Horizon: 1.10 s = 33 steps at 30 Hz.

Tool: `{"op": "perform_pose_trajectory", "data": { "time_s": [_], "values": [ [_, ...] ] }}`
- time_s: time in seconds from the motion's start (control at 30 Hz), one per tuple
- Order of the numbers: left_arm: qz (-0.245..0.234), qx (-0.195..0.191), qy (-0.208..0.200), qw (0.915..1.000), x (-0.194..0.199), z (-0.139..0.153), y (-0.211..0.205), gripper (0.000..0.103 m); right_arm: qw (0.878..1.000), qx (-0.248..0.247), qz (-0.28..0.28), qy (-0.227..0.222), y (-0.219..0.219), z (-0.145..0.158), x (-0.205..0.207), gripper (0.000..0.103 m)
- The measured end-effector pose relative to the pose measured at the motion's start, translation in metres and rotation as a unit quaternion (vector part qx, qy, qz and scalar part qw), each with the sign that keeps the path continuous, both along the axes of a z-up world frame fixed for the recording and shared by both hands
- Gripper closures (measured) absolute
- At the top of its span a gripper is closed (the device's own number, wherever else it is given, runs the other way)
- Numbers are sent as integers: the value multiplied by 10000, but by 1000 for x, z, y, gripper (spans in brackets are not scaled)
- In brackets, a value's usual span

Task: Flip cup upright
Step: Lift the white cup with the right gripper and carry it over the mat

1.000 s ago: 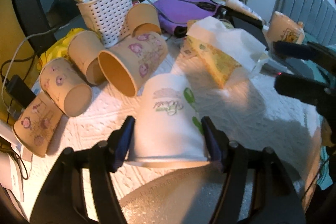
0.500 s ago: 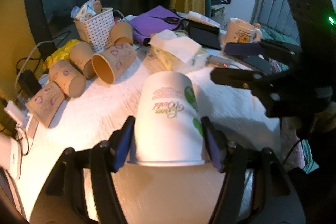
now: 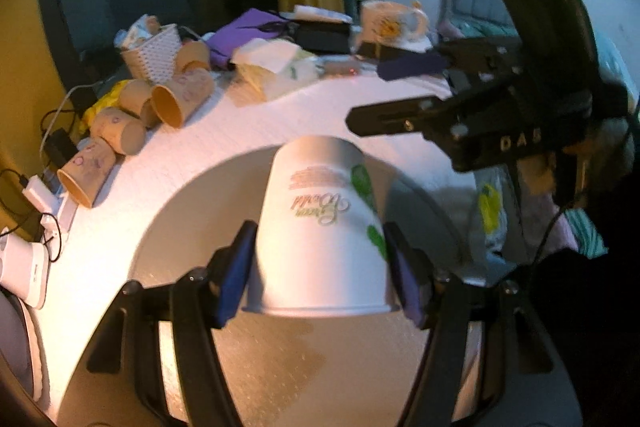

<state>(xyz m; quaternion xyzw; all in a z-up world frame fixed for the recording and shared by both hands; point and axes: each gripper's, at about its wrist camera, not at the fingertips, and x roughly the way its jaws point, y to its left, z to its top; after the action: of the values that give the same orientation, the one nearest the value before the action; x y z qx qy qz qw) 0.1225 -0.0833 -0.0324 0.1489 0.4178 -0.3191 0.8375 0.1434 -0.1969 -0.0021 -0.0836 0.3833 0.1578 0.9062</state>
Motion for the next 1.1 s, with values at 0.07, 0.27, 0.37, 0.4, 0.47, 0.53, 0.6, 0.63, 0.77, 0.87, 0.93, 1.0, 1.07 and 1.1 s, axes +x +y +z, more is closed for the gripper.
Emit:
{"op": "perform_pose_trajectory", "data": {
  "time_s": [0.07, 0.27, 0.37, 0.4, 0.47, 0.53, 0.6, 0.63, 0.77, 0.87, 0.93, 1.0, 1.07, 1.1],
  "values": [
    [-165, 132, -8, 9998, -8, -4, -6, 39, 10000, -6, -18, 56, 0, -3, -9, 26],
    [-428, 340, 33, 9985, -11, -19, -13, 39, 9998, -37, 44, 187, 1, -12, -30, 26],
    [-482, 395, 117, 9980, -6, -27, -13, 38, 9996, -53, 105, 244, -1, -14, -35, 26],
    [-483, 357, 189, 9980, -3, -28, -13, 38, 9996, -59, 117, 243, -1, -14, -36, 26],
    [-481, 310, 254, 9980, 0, -29, -12, 37, 9995, -75, 188, 242, -1, -14, -37, 26],
    [-490, 344, 199, 9980, 0, -28, -13, 37, 9993, -61, 262, 244, -1, -13, -36, 26],
    [-474, 333, 229, 9981, 0, -28, -13, 36, 9988, -93, 415, 245, 2, -13, -35, 26],
    [-453, 311, 252, 9982, 0, -28, -12, 35, 9984, -146, 505, 225, 4, -13, -35, 26],
    [-266, 153, 315, 9990, 0, -24, -6, 24, 9942, -366, 1003, 149, 16, -14, -36, 26],
    [-81, -12, 360, 9993, 0, -18, 1, 24, 9889, -522, 1382, 142, 25, -16, -37, 26],
    [72, -73, 352, 9993, -2, -13, 5, 24, 9848, -610, 1617, 139, 30, -17, -37, 26],
    [254, -154, 350, 9989, -7, -8, 12, 23, 9792, -648, 1913, 177, 36, -17, -36, 26],
    [463, -213, 344, 9981, -14, -6, 19, 23, 9716, -716, 2248, 204, 42, -16, -37, 26],
    [570, -244, 352, 9975, -18, -4, 23, 23, 9668, -773, 2426, 200, 45, -16, -37, 26]
  ]
}}
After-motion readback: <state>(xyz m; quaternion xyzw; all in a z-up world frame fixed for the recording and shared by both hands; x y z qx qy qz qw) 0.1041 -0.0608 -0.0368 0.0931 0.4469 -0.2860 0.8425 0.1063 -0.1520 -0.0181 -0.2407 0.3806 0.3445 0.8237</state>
